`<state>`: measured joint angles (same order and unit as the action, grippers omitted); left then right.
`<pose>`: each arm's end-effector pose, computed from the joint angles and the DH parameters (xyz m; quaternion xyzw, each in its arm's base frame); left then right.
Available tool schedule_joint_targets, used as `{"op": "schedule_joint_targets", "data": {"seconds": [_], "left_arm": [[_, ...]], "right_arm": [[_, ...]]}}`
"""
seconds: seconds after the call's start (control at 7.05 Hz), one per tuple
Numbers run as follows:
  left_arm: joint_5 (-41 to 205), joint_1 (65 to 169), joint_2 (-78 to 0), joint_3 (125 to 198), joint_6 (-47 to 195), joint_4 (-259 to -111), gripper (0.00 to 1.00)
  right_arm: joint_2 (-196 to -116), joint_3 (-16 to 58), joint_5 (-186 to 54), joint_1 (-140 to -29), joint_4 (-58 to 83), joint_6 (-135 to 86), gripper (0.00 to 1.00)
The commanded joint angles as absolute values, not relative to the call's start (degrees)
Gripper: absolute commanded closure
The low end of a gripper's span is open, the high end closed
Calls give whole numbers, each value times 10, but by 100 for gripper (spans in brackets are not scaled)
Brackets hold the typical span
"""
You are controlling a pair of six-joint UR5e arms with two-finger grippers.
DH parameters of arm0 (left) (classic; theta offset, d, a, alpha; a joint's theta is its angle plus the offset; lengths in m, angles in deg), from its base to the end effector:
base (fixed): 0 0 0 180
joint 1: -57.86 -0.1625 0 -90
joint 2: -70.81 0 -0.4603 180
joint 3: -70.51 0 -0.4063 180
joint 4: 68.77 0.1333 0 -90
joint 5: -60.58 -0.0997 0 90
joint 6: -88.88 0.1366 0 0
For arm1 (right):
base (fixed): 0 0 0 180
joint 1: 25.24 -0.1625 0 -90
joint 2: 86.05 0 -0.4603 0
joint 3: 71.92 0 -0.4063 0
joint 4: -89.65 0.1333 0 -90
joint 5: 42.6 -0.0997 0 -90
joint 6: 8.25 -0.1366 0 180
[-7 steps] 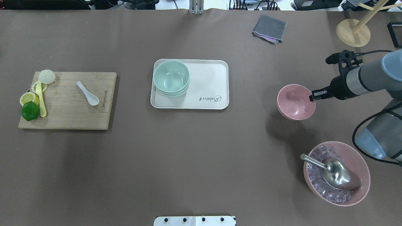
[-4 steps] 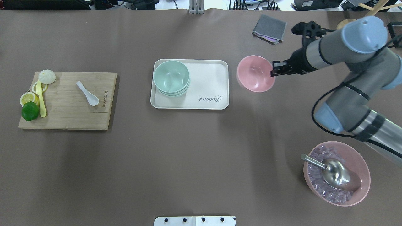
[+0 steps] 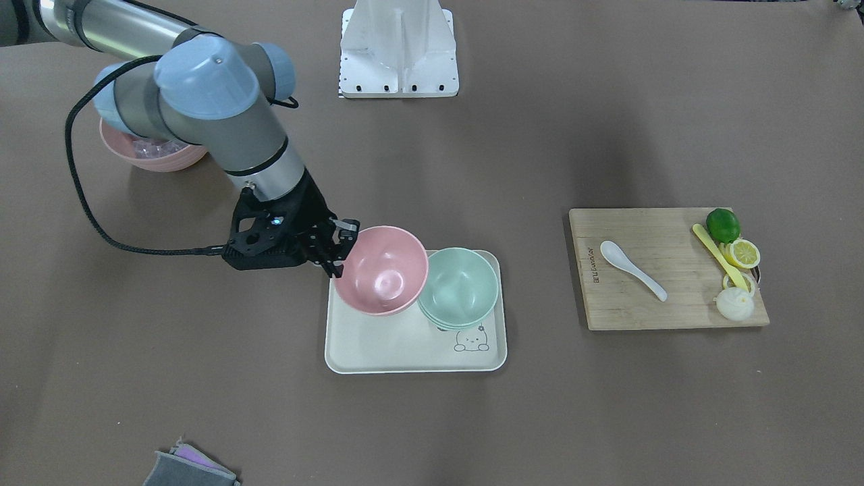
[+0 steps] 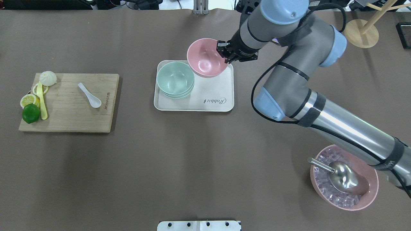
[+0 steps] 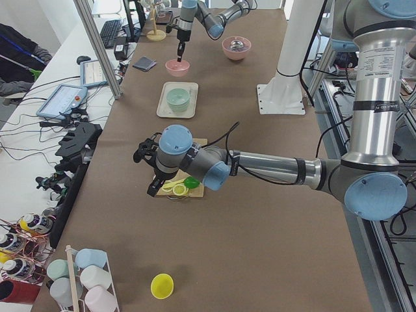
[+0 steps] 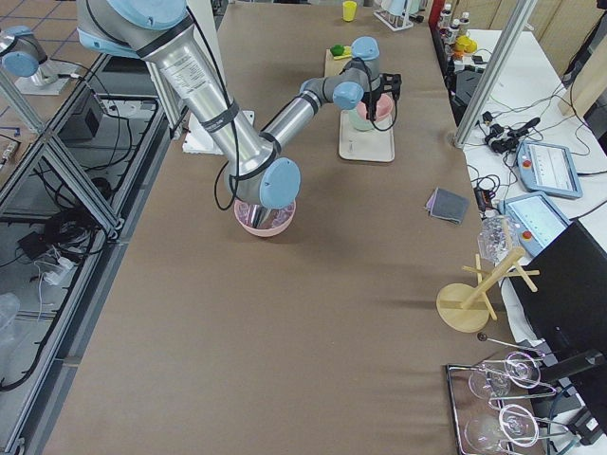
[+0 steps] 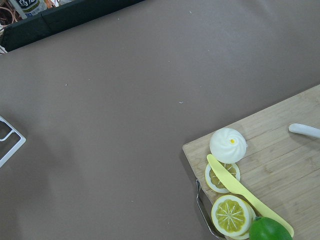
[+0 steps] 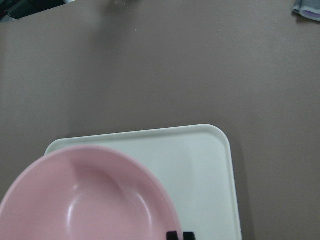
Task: Stack pink bowl on green and place spoon
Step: 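Carry the pink bowl with the right gripper over the green bowls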
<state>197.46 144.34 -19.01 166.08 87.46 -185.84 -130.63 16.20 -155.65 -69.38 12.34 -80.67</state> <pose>-0.0005 -0.5383 0.6099 0.2397 0.3926 0.1273 0.8787 -0.5058 -0.6021 0.1927 0.0856 -0.4868 0.1069 0.8627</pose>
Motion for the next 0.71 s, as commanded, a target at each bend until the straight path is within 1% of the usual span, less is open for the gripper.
{"op": "schedule_joint_targets", "data": {"seconds": [0.0,0.43,0.57], "left_arm": [[1974,1443,-190,1661,874,-1858,2],[1974,1443,-190,1661,874,-1858,2],[1974,1443,-190,1661,874,-1858,2]], "right_arm": [[-1195,48,-1509,-659,102,-863,100],[-1174,0,-1477,-619,100,-877,100],[-1174,-4,-1470,-614,100,-876,100]]}}
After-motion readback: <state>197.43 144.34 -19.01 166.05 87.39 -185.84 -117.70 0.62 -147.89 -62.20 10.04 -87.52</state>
